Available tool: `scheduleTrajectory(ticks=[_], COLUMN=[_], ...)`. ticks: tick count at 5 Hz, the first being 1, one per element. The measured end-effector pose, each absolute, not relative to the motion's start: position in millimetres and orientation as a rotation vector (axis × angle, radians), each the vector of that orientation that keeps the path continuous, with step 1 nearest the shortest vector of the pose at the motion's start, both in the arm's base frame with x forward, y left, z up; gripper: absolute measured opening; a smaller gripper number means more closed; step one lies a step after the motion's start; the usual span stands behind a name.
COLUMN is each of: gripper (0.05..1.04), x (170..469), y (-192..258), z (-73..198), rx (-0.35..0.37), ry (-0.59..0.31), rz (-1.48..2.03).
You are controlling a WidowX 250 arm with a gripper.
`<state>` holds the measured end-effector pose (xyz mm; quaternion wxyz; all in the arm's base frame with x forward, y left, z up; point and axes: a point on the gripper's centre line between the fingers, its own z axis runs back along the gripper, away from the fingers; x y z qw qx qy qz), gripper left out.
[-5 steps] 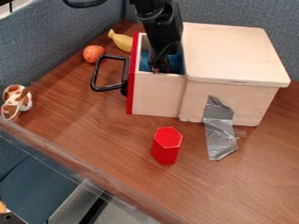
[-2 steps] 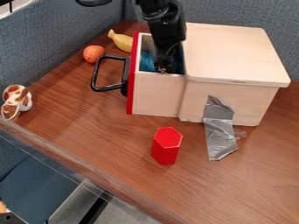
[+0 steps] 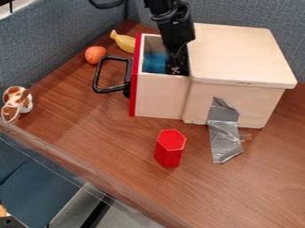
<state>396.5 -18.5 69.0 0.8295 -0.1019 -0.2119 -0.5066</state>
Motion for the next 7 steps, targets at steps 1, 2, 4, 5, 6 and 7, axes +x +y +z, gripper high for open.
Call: scheduleTrajectory(ticks=[1, 2, 4, 5, 6, 7], gripper=[0.407, 0.294, 0.293, 0.293, 0.234, 0.085], x=[393.2, 393.9, 390.9, 382.6, 388.8, 387.2], y=[-19.4, -19.8, -20.5, -26.0, -35.1, -42.1], z=[68.5, 69.5, 102.8, 109.0, 123.4, 113.7], rx=[-0.227, -0.216, -0.065, 0.026, 0.102, 0.221], ry=[-0.438, -0.453, -0.483, -0.343, -0.054, 0.258], rz=[-1.107, -1.157, -1.319, -1.47, -1.532, -1.585])
